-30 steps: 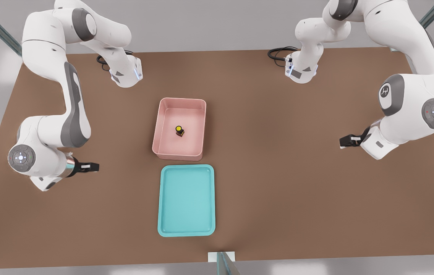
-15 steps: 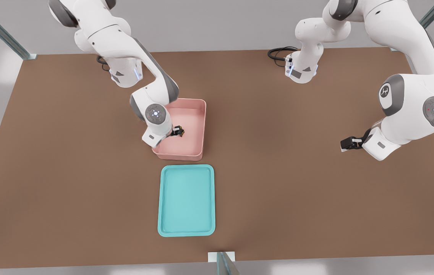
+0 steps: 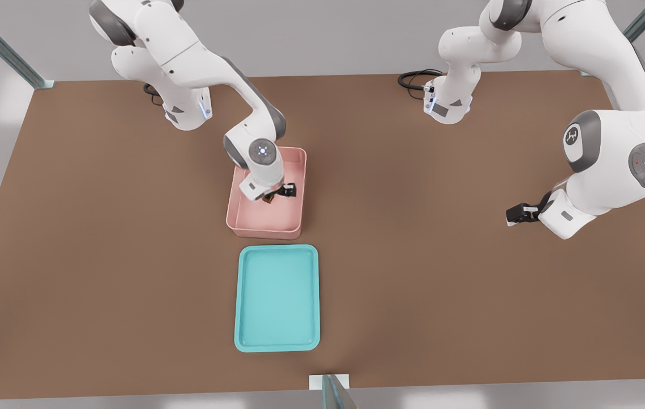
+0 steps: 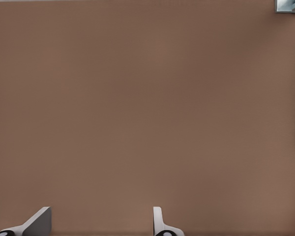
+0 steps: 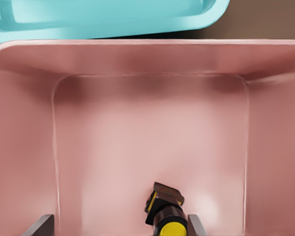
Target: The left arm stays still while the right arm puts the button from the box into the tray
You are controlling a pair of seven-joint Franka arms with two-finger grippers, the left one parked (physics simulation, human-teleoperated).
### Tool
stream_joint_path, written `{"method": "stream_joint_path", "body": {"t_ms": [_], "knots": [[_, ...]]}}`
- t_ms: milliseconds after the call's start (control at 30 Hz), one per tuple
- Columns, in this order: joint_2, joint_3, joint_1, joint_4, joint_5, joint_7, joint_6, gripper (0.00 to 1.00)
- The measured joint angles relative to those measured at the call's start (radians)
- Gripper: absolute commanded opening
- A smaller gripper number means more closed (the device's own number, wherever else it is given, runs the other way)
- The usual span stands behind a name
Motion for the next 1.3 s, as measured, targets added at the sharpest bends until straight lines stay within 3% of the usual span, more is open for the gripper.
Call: {"method": "stream_joint_path", "body": {"t_ms": [667, 767, 900, 1133, 1300], "knots": [[-0.022, -0.002, -0.02, -0.194, -0.002, 0.219, 0.168, 1.0], [-0.02, -0.002, -0.021, -0.199, -0.001, 0.235, 0.175, 0.87], [-0.008, -0.002, -0.021, -0.195, 0.0, 0.255, 0.182, 0.86], [-0.001, -0.002, -0.021, -0.19, 0.003, 0.285, 0.199, 0.48], [-0.007, -0.002, -0.021, -0.19, 0.007, 0.298, 0.203, 0.41]]}}
